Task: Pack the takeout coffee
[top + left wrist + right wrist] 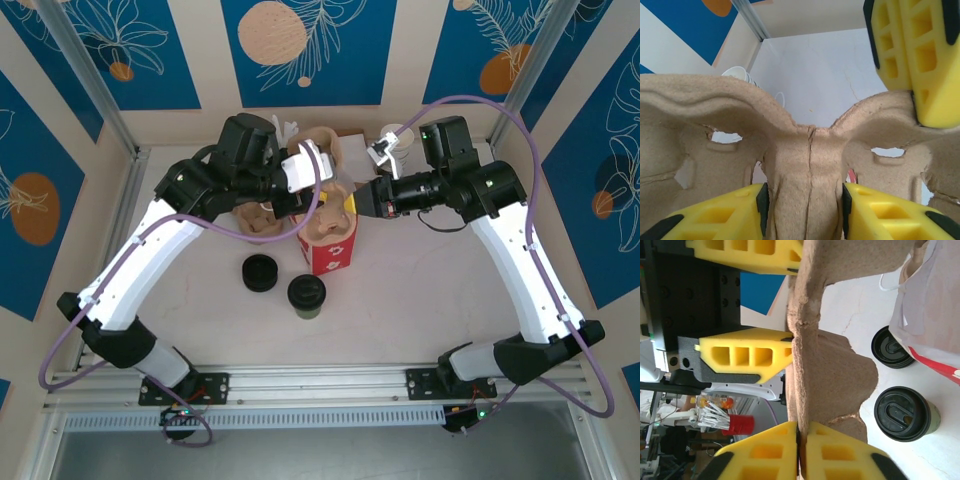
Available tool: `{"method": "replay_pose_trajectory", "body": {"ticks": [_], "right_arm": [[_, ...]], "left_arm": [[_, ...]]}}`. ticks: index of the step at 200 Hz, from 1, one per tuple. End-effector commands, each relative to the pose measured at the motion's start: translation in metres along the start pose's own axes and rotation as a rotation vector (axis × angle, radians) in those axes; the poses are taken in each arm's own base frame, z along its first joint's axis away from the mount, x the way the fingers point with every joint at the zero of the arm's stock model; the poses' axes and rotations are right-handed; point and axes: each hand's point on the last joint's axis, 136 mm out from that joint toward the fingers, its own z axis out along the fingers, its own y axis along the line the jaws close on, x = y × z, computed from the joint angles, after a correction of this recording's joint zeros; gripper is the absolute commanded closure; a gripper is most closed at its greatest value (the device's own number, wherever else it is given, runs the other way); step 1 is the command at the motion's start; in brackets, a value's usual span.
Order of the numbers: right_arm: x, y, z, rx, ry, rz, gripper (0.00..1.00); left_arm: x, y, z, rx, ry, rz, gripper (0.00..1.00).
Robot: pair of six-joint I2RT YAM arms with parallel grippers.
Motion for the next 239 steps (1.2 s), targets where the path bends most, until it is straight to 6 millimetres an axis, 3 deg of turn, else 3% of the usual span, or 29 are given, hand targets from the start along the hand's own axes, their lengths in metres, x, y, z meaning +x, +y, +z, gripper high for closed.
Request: {"method": "replay_pose_trajectory", "body": {"ticks": [1,38,54,74,117,175,201,239], "right_arm": [[0.005,0.006,-0.008,-0.039,-0.006,-0.003,0.79],[0.003,0.006,-0.015,-0.062,-0.032,0.005,0.78],[0.003,0.003,-0.017,-0.062,-0.04,0.008,0.85],[0.002,-0.005,-0.02,-0.045,-0.058,0.034,0.85],[0.006,-0.027,-0.021,0.019,-0.089,0.061,0.68],[0.012,-0.072,-0.004,0.101,-0.106,0.11,0.63],[0.01,-0.083,0.005,0.093,-0.105,0.132,0.63],[0.014,-0.095,0.013,0.099,-0.094,0.145,0.62]], "left_arm": [[-0.006,0.003,-0.001,-0.006,0.002,-0.017,0.59],[-0.009,0.002,0.003,0.015,0.004,-0.03,0.62],[-0.008,0.002,0.007,0.022,0.006,-0.035,0.64],[-0.005,0.006,0.011,0.01,0.018,-0.067,0.66],[0.002,0.009,0.013,0.004,0.023,-0.129,0.66],[0.021,0.003,0.025,0.034,0.046,-0.213,0.66],[0.036,0.006,0.036,0.027,0.085,-0.26,0.66],[0.037,0.01,0.041,0.026,0.08,-0.295,0.66]]}}
